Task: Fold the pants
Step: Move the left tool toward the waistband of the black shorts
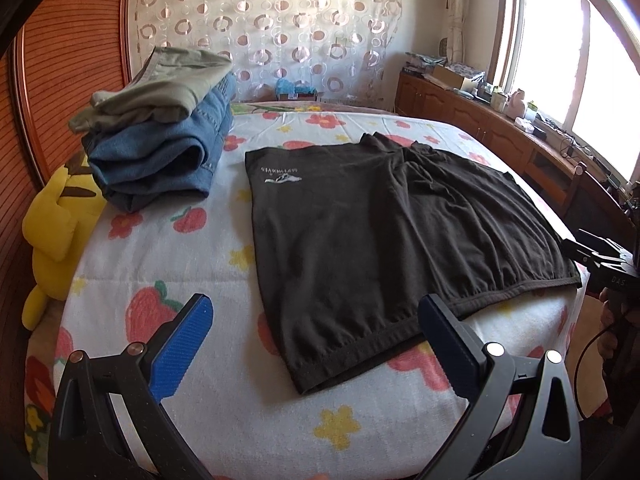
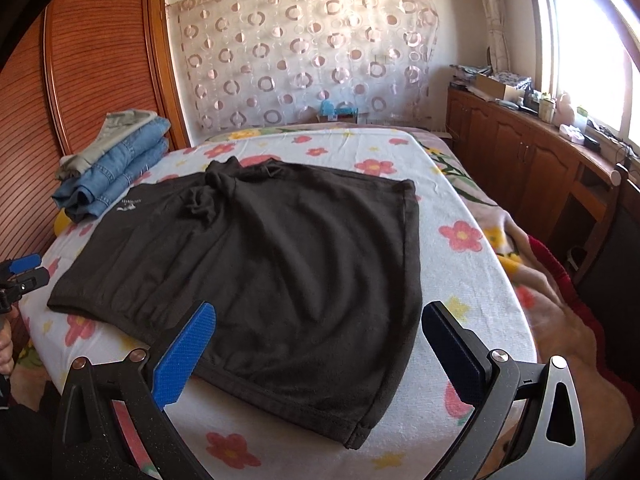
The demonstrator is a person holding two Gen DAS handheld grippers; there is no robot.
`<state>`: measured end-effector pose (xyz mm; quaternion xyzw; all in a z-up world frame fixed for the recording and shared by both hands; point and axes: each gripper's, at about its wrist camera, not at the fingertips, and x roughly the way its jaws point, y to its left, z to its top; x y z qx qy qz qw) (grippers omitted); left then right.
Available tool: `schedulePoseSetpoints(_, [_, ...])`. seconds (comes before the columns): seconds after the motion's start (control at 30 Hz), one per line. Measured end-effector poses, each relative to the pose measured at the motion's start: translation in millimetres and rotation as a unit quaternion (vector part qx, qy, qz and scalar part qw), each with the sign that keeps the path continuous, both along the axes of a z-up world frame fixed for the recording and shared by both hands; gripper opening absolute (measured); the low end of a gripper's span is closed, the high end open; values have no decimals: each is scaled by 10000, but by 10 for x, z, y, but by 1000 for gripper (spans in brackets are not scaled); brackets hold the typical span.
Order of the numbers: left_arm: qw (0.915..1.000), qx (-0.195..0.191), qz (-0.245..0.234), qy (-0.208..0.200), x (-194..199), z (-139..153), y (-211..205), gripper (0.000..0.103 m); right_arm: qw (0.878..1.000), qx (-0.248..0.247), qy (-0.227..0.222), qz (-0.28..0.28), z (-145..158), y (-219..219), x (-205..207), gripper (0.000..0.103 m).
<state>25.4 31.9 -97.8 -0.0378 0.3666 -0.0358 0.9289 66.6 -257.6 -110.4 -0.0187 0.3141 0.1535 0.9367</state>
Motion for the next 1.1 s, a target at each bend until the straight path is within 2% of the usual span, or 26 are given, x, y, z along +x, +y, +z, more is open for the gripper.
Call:
schedulePoseSetpoints(0.2, [9999, -38, -47, 141, -77, -100, 81, 91, 9996, -170, 208, 68, -6, -3, 35, 103])
schedulePoseSetpoints(0.4, [9996, -66, -119, 244, -163, -153, 135, 71, 9991, -289, 289, 78, 42, -11, 44, 103])
schedulePoseSetpoints(0.53, [9992, -191, -78, 342, -178, -206, 191, 53, 9988, -451, 180, 63, 73, -25, -34, 103])
schedulePoseSetpoints(0.77, [9989, -263, -169, 360, -187, -218, 163, 35, 9990, -429, 129, 65, 82, -113, -162, 103])
schedulePoseSetpoints(1.1, [9993, -75, -173, 325, -179, -229, 92, 35, 9990, -426, 96, 63, 50, -12, -16, 103])
